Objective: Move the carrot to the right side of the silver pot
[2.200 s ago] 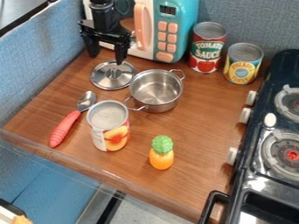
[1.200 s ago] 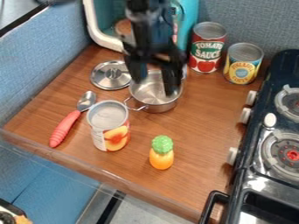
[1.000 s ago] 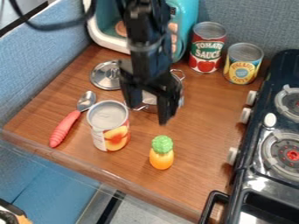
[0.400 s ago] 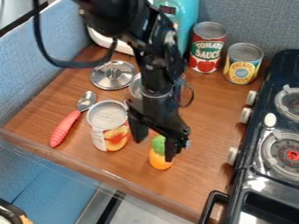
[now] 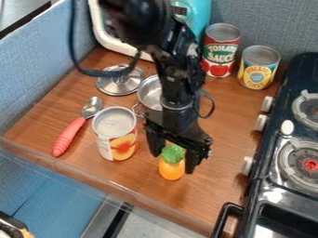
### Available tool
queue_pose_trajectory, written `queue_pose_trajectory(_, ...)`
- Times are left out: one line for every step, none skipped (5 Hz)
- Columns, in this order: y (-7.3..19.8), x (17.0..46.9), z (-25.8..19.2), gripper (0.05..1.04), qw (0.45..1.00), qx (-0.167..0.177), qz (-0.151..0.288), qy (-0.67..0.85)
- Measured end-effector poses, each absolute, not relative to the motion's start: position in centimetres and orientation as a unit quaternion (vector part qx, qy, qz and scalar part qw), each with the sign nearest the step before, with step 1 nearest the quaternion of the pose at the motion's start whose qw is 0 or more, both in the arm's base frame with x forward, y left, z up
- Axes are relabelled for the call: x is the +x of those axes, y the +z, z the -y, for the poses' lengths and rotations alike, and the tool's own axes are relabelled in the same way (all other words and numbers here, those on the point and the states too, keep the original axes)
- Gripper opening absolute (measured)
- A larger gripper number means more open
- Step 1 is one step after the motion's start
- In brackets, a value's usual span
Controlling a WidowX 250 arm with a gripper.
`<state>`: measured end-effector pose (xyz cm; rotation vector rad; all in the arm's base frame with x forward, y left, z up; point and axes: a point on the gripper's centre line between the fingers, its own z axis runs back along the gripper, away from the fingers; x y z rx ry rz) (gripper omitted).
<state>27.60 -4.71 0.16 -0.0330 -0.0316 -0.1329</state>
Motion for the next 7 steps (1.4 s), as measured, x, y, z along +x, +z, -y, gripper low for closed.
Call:
queue_pose_trajectory(-0.9, 27.8, 4.8, 0.946, 0.998, -0.011, 0.001, -0.069)
queue_pose_trajectory(-0.6, 27.7, 4.8, 0.676, 0.997, -0.013, -0.001, -0.078)
queue_pose_trajectory(2.2, 28.2, 5.3, 0.637, 0.995, -0.028, 0.03, -0.094)
queue_pose_trajectory(4.2, 29.5, 5.3, 0.637, 0.994, -0.045, 0.048, -0.092)
queue_pose_trajectory(5.5, 33.5, 6.0, 0.637, 0.991, -0.062, 0.091, -0.08)
queue_pose_trajectory(3.9, 37.0, 6.8, 0.637, 0.99, -0.063, 0.103, -0.068)
queue_pose_trajectory(2.9, 39.9, 7.9, 0.638, 0.989, -0.064, 0.116, -0.063)
